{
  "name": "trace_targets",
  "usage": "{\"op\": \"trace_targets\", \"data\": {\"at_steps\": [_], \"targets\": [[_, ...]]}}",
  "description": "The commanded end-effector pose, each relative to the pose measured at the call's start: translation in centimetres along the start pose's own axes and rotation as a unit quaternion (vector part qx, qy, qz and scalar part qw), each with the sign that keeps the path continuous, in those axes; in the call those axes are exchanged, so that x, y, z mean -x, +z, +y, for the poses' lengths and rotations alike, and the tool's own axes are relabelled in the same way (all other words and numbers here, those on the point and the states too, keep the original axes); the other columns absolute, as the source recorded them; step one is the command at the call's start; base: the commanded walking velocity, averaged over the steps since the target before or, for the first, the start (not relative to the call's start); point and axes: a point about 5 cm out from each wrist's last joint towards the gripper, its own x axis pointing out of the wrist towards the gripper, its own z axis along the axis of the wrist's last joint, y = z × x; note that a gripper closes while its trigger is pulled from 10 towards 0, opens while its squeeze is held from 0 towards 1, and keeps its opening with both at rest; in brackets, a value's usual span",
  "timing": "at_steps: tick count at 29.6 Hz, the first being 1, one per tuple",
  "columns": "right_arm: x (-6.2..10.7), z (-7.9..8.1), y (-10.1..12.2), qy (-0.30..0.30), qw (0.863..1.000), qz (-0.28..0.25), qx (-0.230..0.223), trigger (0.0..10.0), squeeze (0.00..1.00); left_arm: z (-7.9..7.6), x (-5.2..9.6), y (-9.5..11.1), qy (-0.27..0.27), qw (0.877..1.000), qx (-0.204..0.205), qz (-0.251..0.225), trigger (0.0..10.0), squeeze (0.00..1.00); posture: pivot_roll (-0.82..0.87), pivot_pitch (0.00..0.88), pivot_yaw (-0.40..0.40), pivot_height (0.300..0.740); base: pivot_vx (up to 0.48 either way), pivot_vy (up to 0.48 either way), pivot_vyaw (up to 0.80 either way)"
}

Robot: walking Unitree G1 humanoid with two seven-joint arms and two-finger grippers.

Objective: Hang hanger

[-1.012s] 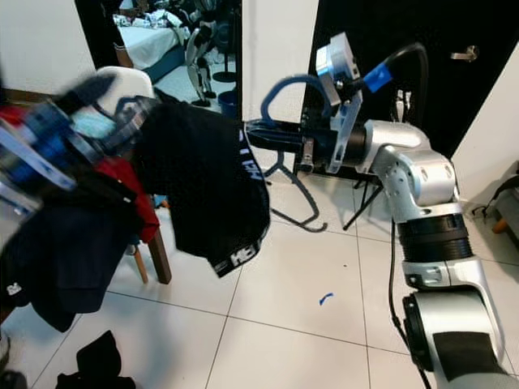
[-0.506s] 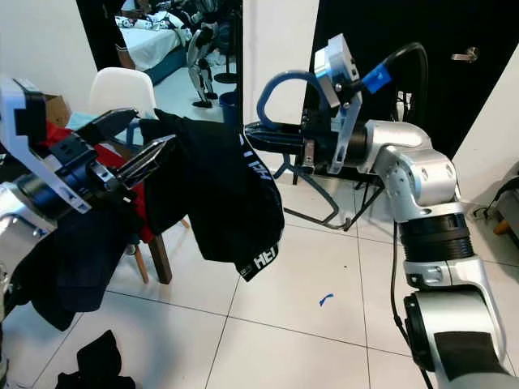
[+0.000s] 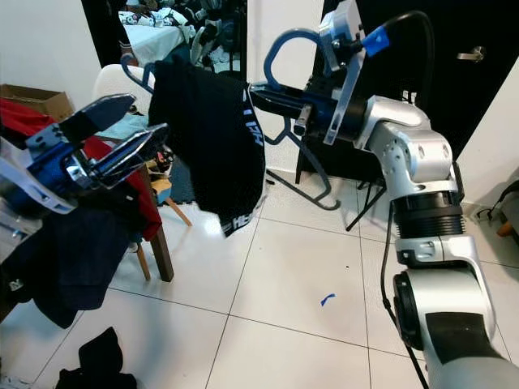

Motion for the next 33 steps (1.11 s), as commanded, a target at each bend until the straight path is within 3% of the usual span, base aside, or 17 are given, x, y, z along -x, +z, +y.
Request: {"op": "trace_targets", "data": {"at_steps": [1, 9, 22, 23, 27, 28, 33], "targets": [[-0.1, 0.4, 0.2, 0.014, 1.000, -0.002, 0.009, 10.0, 0.00, -0.2, -0.1, 0.0, -0.006, 1.000, -0.003, 0.001, 10.0, 0.00, -0.03, 0.000, -0.073, 0.740, 0.000, 0.000, 0.00], [0.1, 1.6, 0.6, 0.061, 0.998, -0.007, 0.020, 10.0, 0.00, 1.2, -0.1, -0.5, 0.051, 0.998, -0.013, 0.021, 10.0, 0.00, -0.03, 0.000, -0.066, 0.740, 0.000, 0.000, 0.00], [0.1, 1.9, 0.7, 0.070, 0.997, -0.011, 0.023, 10.0, 0.00, 1.7, 0.0, -1.4, 0.073, 0.996, -0.014, 0.045, 10.0, 0.00, -0.03, 0.000, -0.064, 0.740, 0.000, 0.000, 0.00], [0.1, 1.9, 0.7, 0.072, 0.997, -0.012, 0.023, 10.0, 0.00, 1.6, 0.0, -1.4, 0.070, 0.996, -0.012, 0.045, 6.2, 0.00, -0.03, 0.000, -0.064, 0.740, 0.000, 0.000, 0.00], [0.1, 2.0, 0.7, 0.073, 0.997, -0.012, 0.023, 10.0, 0.00, 1.5, -0.1, -1.5, 0.067, 0.997, -0.010, 0.045, 6.2, 0.00, -0.03, 0.000, -0.064, 0.740, 0.000, 0.000, 0.00], [0.1, 2.1, 0.8, 0.076, 0.997, -0.014, 0.024, 10.0, 0.00, 1.5, -0.1, -1.6, 0.066, 0.997, -0.009, 0.048, 0.2, 0.00, -0.03, 0.000, -0.063, 0.740, 0.000, 0.000, 0.00], [0.1, 2.3, 1.1, 0.081, 0.996, -0.018, 0.027, 10.0, 0.00, 1.2, -0.4, -2.2, 0.061, 0.996, -0.004, 0.058, 0.0, 0.00, -0.04, 0.000, -0.060, 0.740, 0.000, 0.000, 0.00]]}}
